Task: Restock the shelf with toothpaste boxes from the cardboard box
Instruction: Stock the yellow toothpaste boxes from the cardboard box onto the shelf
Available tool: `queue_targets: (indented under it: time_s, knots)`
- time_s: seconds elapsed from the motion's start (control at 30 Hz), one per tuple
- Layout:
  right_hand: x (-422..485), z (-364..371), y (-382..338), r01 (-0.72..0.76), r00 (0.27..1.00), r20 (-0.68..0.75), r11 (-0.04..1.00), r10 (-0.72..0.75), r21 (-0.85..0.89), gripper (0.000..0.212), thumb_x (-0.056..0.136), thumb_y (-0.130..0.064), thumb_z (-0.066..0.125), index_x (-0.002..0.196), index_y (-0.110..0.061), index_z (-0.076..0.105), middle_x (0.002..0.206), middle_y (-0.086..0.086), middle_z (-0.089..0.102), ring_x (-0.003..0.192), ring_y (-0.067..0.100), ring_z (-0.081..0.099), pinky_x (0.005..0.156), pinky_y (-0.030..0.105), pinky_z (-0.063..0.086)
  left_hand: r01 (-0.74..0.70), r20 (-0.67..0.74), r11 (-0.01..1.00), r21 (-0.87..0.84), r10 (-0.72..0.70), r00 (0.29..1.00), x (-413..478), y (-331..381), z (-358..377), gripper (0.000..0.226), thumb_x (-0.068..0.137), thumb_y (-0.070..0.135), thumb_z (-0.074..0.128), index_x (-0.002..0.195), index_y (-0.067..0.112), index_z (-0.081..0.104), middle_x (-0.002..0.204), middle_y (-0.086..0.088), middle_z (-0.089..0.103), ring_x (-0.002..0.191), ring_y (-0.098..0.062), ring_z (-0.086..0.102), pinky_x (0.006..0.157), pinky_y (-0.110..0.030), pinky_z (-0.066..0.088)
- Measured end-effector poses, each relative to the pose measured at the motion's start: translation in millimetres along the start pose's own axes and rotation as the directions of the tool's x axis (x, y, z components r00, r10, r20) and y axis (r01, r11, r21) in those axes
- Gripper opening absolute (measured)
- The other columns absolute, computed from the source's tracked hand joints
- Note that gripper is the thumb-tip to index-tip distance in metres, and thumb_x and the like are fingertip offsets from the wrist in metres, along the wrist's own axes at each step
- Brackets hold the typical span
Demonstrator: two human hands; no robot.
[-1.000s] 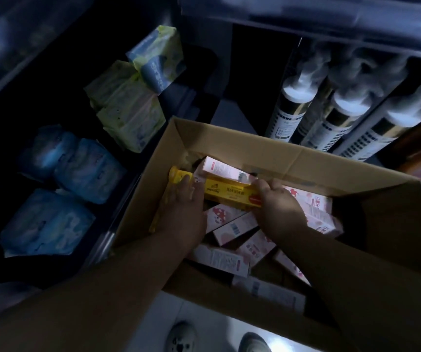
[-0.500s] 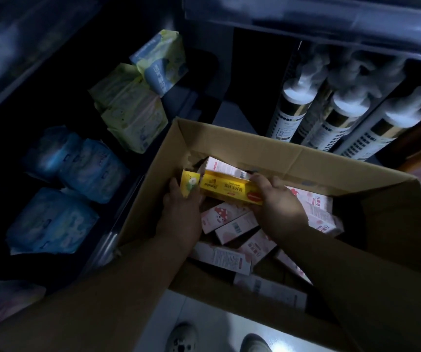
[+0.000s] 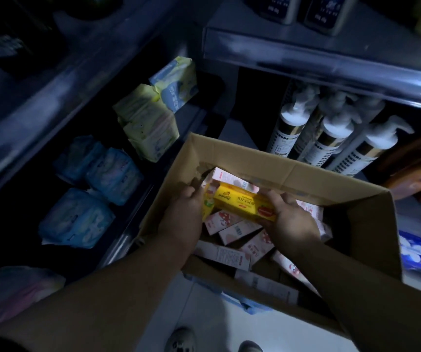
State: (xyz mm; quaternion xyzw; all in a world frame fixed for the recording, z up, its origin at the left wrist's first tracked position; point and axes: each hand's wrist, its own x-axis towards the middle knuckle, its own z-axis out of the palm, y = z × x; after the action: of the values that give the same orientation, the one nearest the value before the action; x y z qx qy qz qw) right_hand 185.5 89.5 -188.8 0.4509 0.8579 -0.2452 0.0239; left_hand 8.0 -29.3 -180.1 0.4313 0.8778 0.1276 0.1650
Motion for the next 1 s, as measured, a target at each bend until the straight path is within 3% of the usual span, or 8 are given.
queue_targets:
  time_s: [0.1, 0.23, 0.47, 0.57, 0.7, 0.8, 0.87, 1.0]
  knots:
    - [-16.8, -18.2, -12.4, 0.018, 0.999, -0.036, 1.000, -0.017, 0.023, 0.059, 0.092, -0.034, 0.059, 0.143, -0.042, 0.030, 0.133, 0.002, 0.046, 0.110, 0.030, 0.055, 0.082, 0.035, 0.043, -0.030, -0.050, 0.994, -0.101, 0.025, 0.998, -16.0, 6.4, -30.6, 0.035, 0.101, 0.014, 0.037, 0.134, 0.013, 0.048, 0.130, -0.009, 0.046, 0.122, -0.026, 0.045, 0.104, -0.039, 0.037]
    - [-35.6, -57.9, -41.3, 0.087, 0.992, -0.091, 0.995, -0.082, 0.052, 0.057, 0.092, -0.039, 0.060, 0.142, -0.041, 0.032, 0.129, 0.002, 0.046, 0.107, 0.028, 0.055, 0.079, 0.035, 0.044, -0.052, -0.127, 0.998, -0.047, 0.046, 0.991, -40.4, 6.2, -77.4, 0.049, 0.096, 0.013, 0.047, 0.144, 0.020, 0.041, 0.132, -0.003, 0.044, 0.119, -0.023, 0.045, 0.098, -0.033, 0.041]
    - [-65.0, -161.2, -116.1, 0.338, 0.924, -0.212, 0.939, -0.318, 0.064, 0.055, 0.091, -0.037, 0.062, 0.140, -0.037, 0.038, 0.117, 0.000, 0.047, 0.084, 0.022, 0.053, 0.069, 0.031, 0.044, 0.012, -0.330, 0.952, -0.306, -0.118, 0.937, -113.5, 25.1, -202.5, 0.034, 0.091, 0.005, 0.052, 0.122, 0.016, 0.063, 0.125, -0.004, 0.055, 0.115, -0.021, 0.051, 0.075, -0.001, 0.030]
    - [-86.1, -201.1, -155.2, 0.456, 0.867, -0.263, 0.887, -0.424, 0.074, 0.057, 0.088, -0.029, 0.067, 0.137, -0.039, 0.040, 0.116, -0.005, 0.046, 0.086, 0.021, 0.054, 0.070, 0.030, 0.042, 0.011, -0.431, 0.966, -0.258, -0.126, 0.894, -149.9, 27.3, -257.9, 0.043, 0.087, -0.005, 0.053, 0.121, 0.018, 0.064, 0.126, -0.005, 0.055, 0.117, -0.023, 0.050, 0.074, -0.004, 0.025]
    - [-130.3, -247.9, -206.1, 0.578, 0.778, -0.348, 0.813, -0.524, 0.070, 0.055, 0.087, -0.023, 0.069, 0.133, -0.039, 0.044, 0.111, -0.008, 0.045, 0.089, 0.022, 0.056, 0.069, 0.033, 0.044, 0.004, -0.554, 0.971, -0.240, -0.141, 0.820, -210.7, 29.9, -332.3, 0.046, 0.085, -0.007, 0.051, 0.122, 0.017, 0.064, 0.126, -0.005, 0.055, 0.118, -0.022, 0.050, 0.074, -0.004, 0.024]
    - [-172.4, -274.9, -237.2, 0.660, 0.701, -0.422, 0.747, -0.575, 0.080, 0.053, 0.086, -0.022, 0.071, 0.130, -0.039, 0.046, 0.107, -0.010, 0.044, 0.086, 0.015, 0.050, 0.067, 0.031, 0.040, -0.030, -0.647, 0.983, -0.180, -0.095, 0.757, -269.7, 34.1, -383.1, 0.043, 0.078, 0.015, 0.053, 0.118, 0.020, 0.068, 0.113, 0.001, 0.058, 0.109, -0.014, 0.055, 0.079, -0.012, 0.027]
    - [-204.1, -285.9, -257.2, 0.707, 0.656, -0.460, 0.701, -0.598, 0.097, 0.054, 0.084, -0.020, 0.072, 0.130, -0.037, 0.048, 0.107, -0.009, 0.044, 0.086, 0.013, 0.048, 0.070, 0.031, 0.039, -0.056, -0.739, 0.987, -0.150, -0.075, 0.669, -310.8, 30.0, -410.1, 0.045, 0.079, 0.026, 0.047, 0.116, 0.016, 0.069, 0.112, -0.006, 0.065, 0.105, -0.021, 0.060, 0.077, -0.014, 0.031]
    - [-277.6, -291.7, -306.5, 0.778, 0.585, -0.501, 0.615, -0.638, 0.126, 0.055, 0.083, -0.015, 0.073, 0.129, -0.034, 0.050, 0.108, -0.006, 0.048, 0.087, 0.015, 0.050, 0.071, 0.031, 0.039, -0.068, -0.836, 0.963, -0.260, -0.189, 0.515, -402.2, 3.9, -450.4, 0.042, 0.095, 0.002, 0.042, 0.129, 0.018, 0.061, 0.128, -0.002, 0.061, 0.118, -0.017, 0.054, 0.092, -0.012, 0.032]
